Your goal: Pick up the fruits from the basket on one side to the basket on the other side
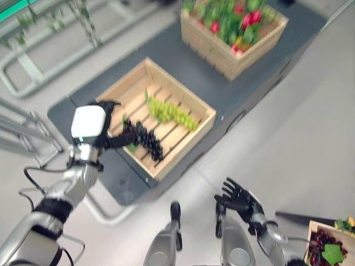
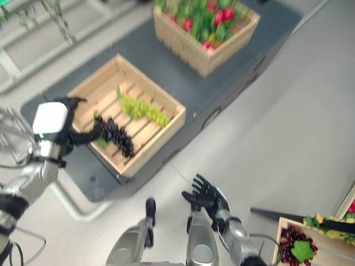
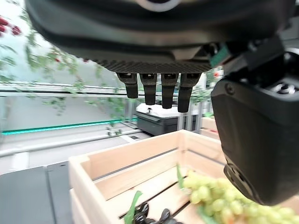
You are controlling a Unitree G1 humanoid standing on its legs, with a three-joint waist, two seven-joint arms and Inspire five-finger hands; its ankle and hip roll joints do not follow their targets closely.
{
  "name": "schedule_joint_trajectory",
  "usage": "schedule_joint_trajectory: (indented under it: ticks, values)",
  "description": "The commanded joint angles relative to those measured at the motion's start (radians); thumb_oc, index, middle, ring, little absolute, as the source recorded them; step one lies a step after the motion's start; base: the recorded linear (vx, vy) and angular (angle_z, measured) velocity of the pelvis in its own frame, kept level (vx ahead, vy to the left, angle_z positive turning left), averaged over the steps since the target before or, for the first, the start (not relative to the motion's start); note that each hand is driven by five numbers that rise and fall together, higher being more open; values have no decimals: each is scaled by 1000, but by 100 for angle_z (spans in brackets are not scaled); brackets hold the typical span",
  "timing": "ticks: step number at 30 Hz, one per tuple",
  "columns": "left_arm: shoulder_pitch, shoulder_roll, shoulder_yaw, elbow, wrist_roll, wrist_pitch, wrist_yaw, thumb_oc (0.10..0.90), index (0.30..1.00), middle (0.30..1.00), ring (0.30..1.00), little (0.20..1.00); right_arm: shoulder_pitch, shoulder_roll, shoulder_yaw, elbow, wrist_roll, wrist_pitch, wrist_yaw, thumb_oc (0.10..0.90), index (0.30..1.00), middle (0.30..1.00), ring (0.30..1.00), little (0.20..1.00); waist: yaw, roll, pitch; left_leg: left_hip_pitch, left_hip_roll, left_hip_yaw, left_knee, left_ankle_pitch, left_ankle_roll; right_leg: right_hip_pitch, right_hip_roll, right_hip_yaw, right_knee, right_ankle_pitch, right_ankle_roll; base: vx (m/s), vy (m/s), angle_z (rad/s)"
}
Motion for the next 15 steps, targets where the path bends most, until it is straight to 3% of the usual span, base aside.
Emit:
schedule_joint_trajectory:
  ticks: [1,5,11,15]
  values:
    - [-179,59,-9,93,44,29,109,800,900,900,900,900,-36,-52,24,-66,87,-45,64,800,900,900,900,900,-26,-21,-40,-10,-18,-24,138,-152,37,72,8,-36,-61,12,-33,-61,12,-24]
    - [-331,85,-85,176,46,74,101,800,900,900,900,900,-83,-91,29,-51,90,-54,54,800,900,900,900,900,-32,-24,-8,-79,-10,-6,191,-153,31,-9,8,-69,40,-28,-45,-92,43,-15]
    - [-463,152,-138,151,117,193,73,800,900,900,900,900,-116,-152,-15,-41,118,-18,75,800,900,900,900,900,-35,-21,30,-219,-12,3,385,-222,40,-132,-3,-83,247,-114,-74,-59,81,4]
    - [-524,179,-167,122,116,188,110,800,900,900,900,900,-128,-170,-11,-53,106,-9,67,800,900,900,900,900,-32,-20,30,-286,-12,0,463,-254,47,-187,-8,-80,318,-141,-85,-27,71,22]
